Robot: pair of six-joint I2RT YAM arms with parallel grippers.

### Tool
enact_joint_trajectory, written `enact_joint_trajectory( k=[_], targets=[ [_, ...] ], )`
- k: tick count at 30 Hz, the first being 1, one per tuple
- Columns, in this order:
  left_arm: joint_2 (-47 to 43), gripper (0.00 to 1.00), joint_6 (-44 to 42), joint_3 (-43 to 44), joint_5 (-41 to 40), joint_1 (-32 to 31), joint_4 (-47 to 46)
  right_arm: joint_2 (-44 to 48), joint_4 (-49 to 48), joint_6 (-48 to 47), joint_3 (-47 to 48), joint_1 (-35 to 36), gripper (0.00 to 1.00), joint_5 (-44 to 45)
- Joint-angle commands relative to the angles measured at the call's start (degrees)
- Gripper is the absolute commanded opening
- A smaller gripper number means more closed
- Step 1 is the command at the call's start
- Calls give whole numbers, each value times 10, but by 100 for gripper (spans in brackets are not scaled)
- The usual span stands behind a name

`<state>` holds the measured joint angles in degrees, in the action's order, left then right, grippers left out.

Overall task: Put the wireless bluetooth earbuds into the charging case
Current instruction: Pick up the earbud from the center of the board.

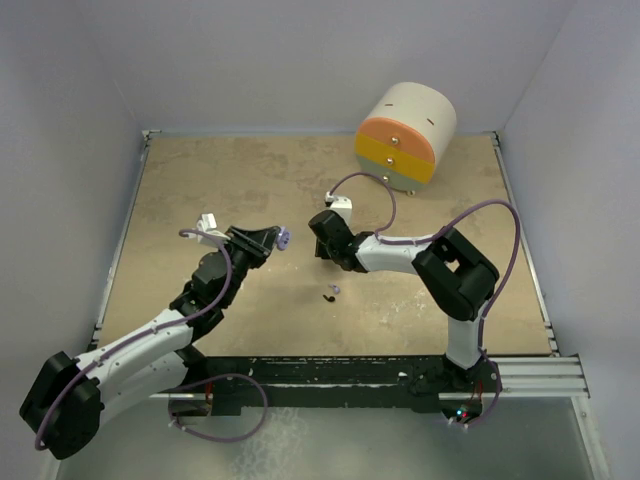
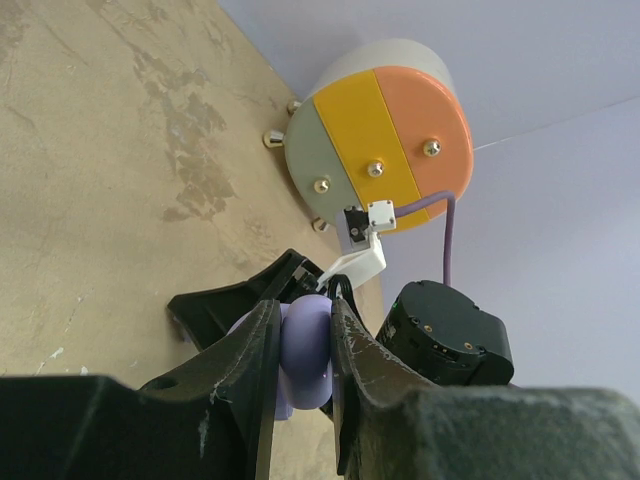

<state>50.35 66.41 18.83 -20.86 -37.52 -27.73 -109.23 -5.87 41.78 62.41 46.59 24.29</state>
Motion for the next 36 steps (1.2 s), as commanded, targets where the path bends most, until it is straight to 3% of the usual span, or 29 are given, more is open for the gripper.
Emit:
enact_joint_trajectory(
  k=[1,19,36],
  targets=[
    [-15,0,-9,-6,-8,4,-9,-35,90,-20,-12,4,33,12],
    [-21,0,-9,-6,-9,3,-1,-53,117,-13,-17,27,33,27],
    [-28,0,-10,-8,-11,4,6,-61,130,-14,-20,33,24,30]
  ],
)
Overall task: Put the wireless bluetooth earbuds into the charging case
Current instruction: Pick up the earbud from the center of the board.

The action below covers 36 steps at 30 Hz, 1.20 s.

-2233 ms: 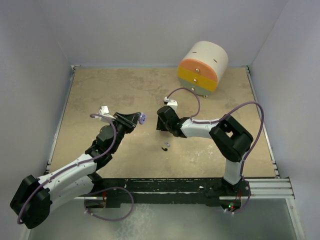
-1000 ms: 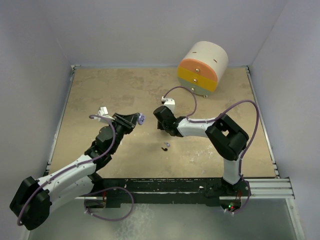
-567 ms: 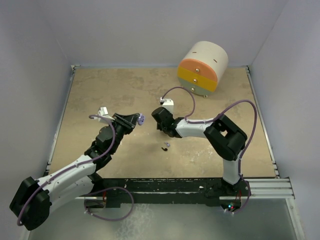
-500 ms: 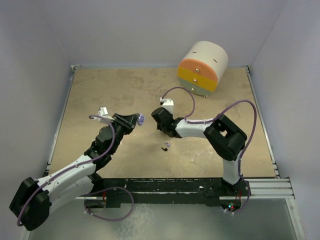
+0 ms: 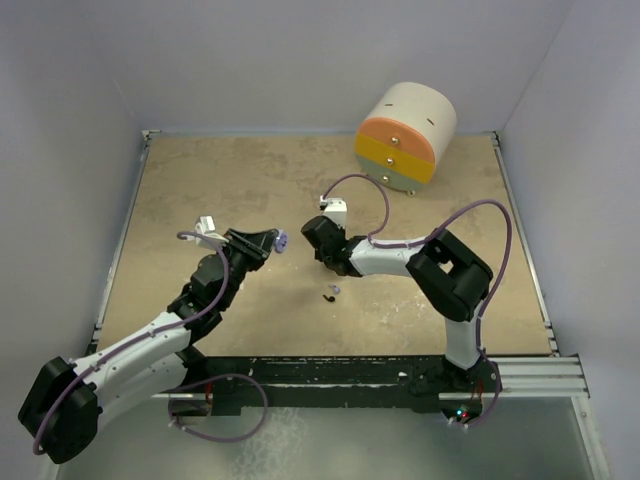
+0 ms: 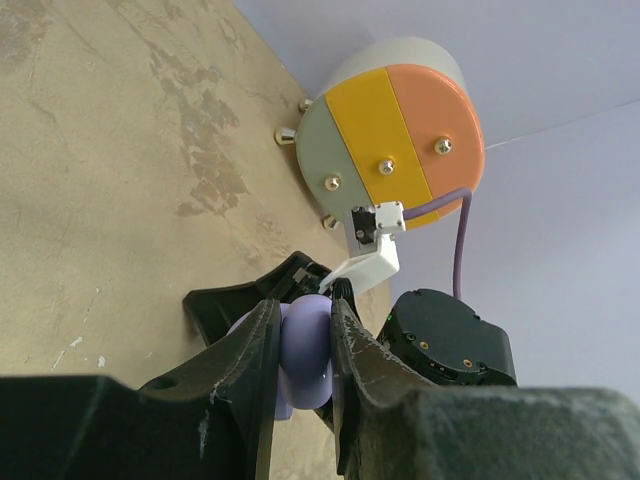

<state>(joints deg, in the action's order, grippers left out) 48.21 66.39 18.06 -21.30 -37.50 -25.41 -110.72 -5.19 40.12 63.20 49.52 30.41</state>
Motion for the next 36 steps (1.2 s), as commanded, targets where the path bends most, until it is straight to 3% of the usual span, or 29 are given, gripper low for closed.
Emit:
enact_joint_trajectory(
  k=[1,11,21,29,36],
  targets=[
    [-7,0,-10,0,-6,4,-16,-46,125,2,-28,4,22,-31],
    [8,0,-9,6,1,4,-21,25,83,-27,-27,4,0,-51],
    [45,0,9,33,23,4,-44,199,-101,-106,-106,2,0,-28],
    [126,0,39,86,66,5,-105,372,-292,-188,-194,1,0,-35],
    [181,0,63,126,108,10,-152,427,-400,-266,-230,0,0,-72]
  ],
)
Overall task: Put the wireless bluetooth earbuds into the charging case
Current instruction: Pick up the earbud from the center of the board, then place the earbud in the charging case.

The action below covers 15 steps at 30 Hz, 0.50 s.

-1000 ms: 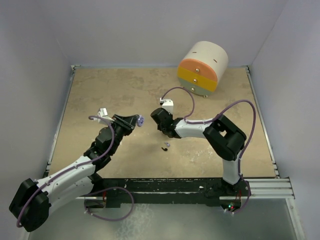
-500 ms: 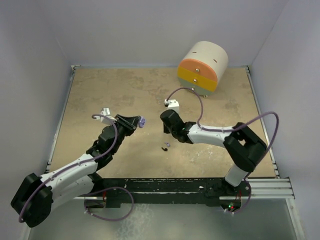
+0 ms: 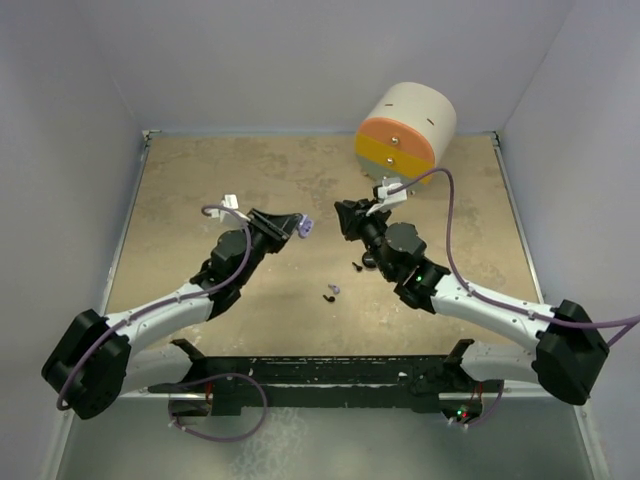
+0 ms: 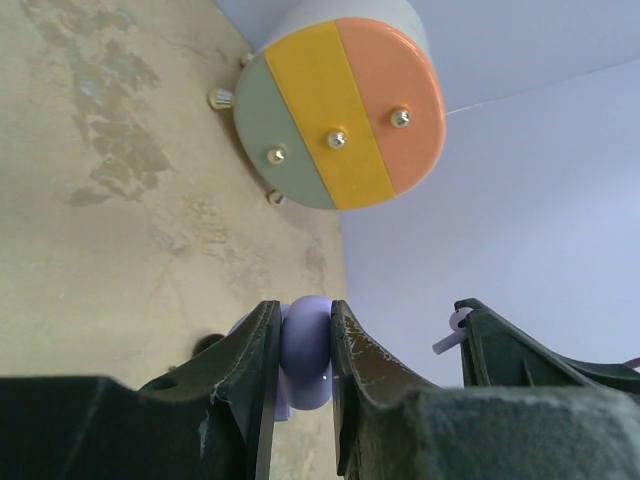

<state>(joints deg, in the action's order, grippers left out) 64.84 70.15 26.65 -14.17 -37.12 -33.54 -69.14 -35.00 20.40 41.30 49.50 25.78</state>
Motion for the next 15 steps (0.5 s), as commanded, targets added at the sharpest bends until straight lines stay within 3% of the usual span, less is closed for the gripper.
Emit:
enact_joint_trajectory(
  k=[1,8,15],
  targets=[
    [21,0,31,45,45,8,-77,12,-111,-78,-11,0,0,-36],
    [70,0,93,62,126,34,-153,41,-251,-127,-64,0,0,-83],
    [90,0,142,61,156,41,-185,44,-304,-157,-81,-2,0,-133]
  ],
)
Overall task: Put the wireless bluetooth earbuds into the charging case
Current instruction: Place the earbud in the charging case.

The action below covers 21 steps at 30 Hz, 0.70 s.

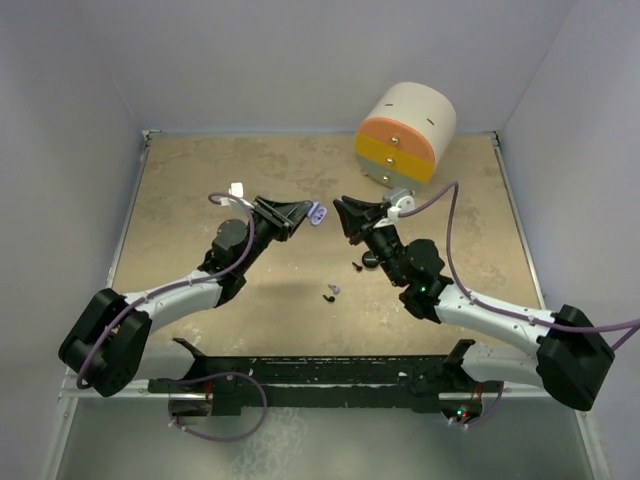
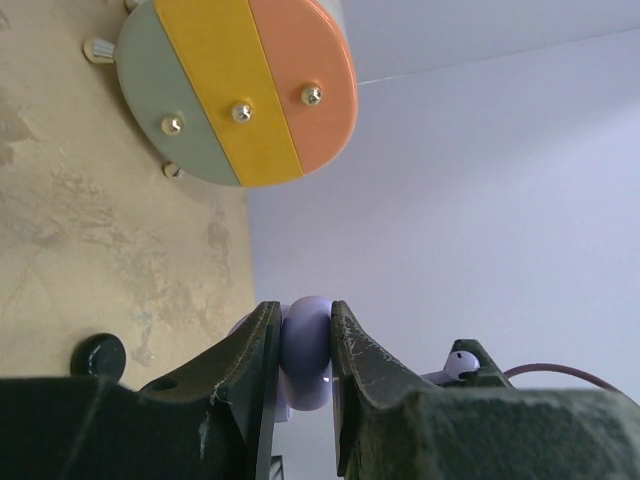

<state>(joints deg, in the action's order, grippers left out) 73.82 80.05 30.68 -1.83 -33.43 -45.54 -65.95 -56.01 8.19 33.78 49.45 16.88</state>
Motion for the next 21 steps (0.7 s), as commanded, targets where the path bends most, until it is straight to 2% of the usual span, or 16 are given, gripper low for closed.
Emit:
enact_joint_trajectory(
  k=[1,11,21],
  targets=[
    [1,0,50,19,33,4,-66,12,-106,-37,-9,-1,0,-56],
    [-23,0,92,13,22,4,-18,-37,-158,-66,0,-5,0,-153],
    [-31,0,101,21,27,4,25,-70,-174,-83,5,-13,0,-193]
  ],
)
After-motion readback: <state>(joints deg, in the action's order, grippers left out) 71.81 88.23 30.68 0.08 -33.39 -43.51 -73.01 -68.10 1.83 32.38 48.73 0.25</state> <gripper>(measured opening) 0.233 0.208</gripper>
